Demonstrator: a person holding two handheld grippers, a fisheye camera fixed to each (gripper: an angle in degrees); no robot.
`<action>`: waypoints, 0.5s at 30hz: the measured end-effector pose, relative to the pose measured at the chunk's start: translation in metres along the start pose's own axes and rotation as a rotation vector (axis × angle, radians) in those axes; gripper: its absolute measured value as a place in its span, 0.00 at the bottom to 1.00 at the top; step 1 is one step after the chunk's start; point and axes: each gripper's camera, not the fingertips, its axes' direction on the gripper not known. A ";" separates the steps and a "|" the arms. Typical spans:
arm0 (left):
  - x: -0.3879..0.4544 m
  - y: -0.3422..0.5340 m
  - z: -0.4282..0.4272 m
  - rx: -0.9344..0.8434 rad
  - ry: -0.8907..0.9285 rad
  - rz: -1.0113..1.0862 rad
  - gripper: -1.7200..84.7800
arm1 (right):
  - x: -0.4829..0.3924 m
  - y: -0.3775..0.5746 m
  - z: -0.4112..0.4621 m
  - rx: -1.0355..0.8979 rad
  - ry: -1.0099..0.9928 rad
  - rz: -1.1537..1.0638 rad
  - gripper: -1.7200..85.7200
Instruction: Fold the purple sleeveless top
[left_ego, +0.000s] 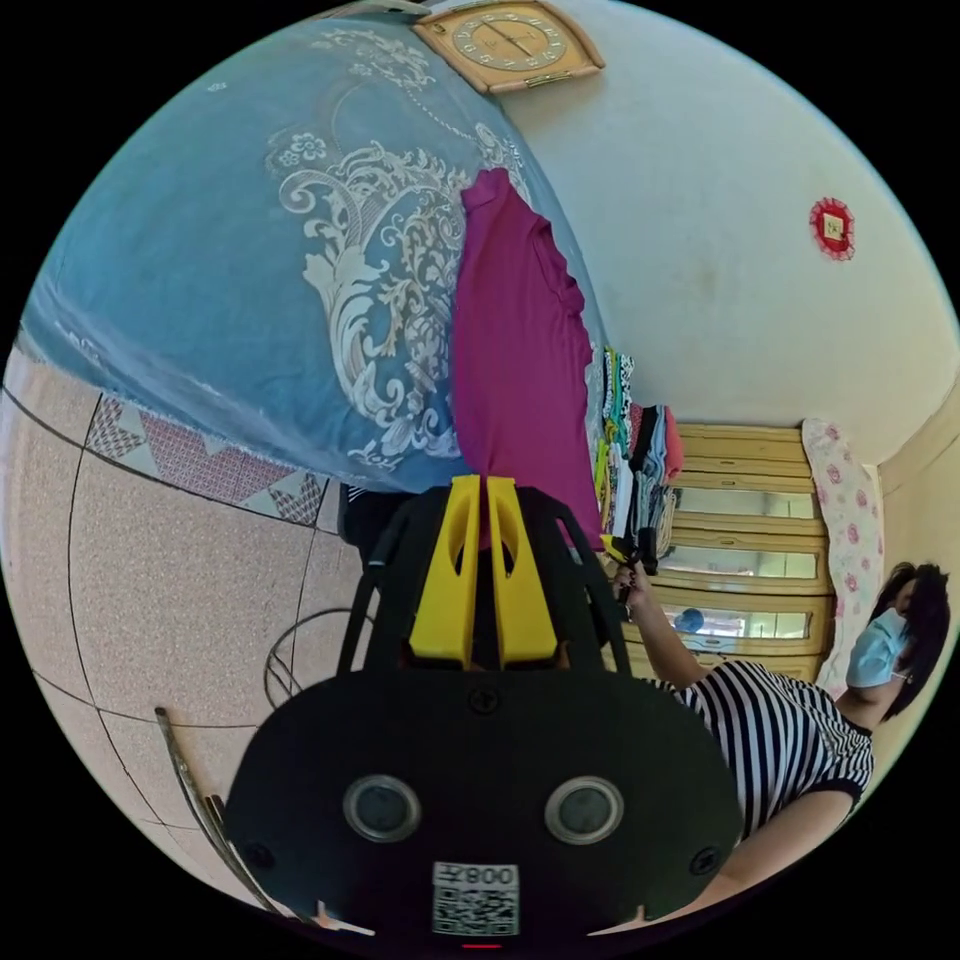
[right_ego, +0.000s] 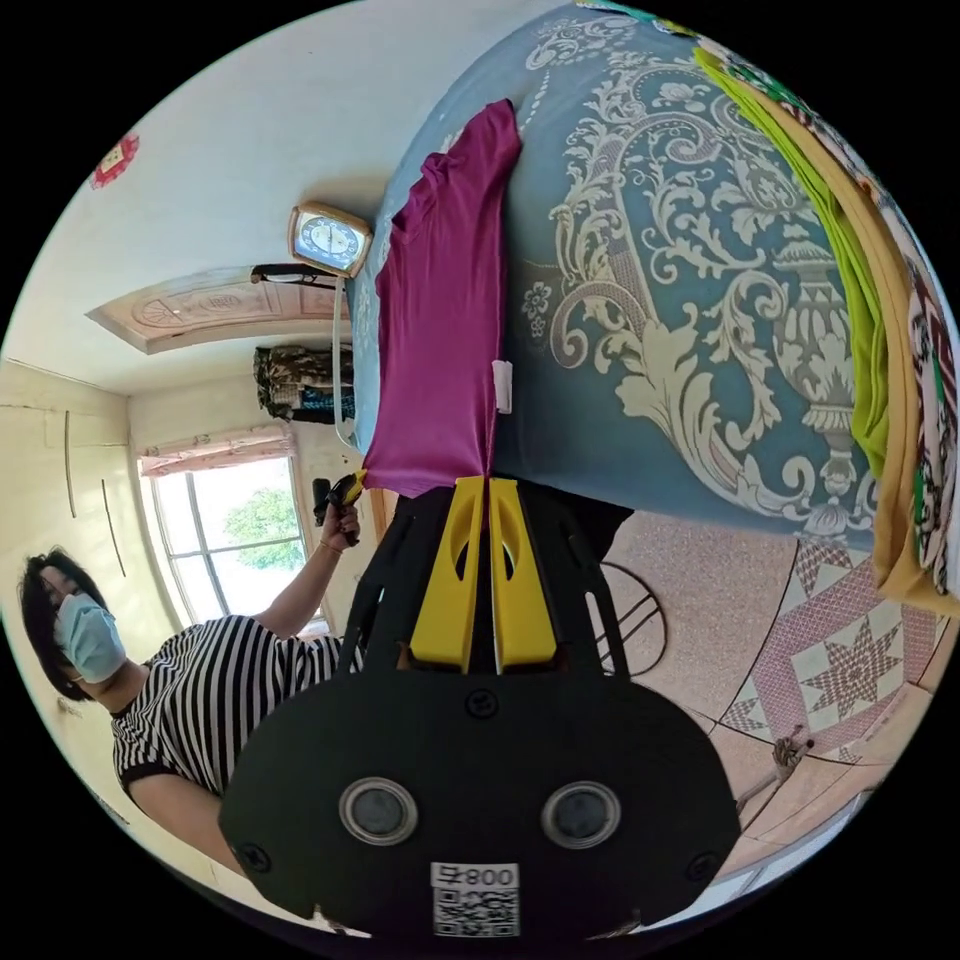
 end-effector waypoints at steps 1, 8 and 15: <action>-0.001 -0.001 0.000 -0.004 -0.006 -0.001 0.03 | 0.005 0.000 -0.003 0.011 -0.027 0.010 0.02; -0.020 -0.023 0.005 -0.013 -0.056 -0.029 0.04 | 0.036 -0.013 -0.006 0.028 -0.041 0.076 0.02; -0.039 -0.051 0.015 -0.019 -0.101 -0.085 0.05 | 0.057 -0.036 -0.002 0.029 -0.072 0.121 0.03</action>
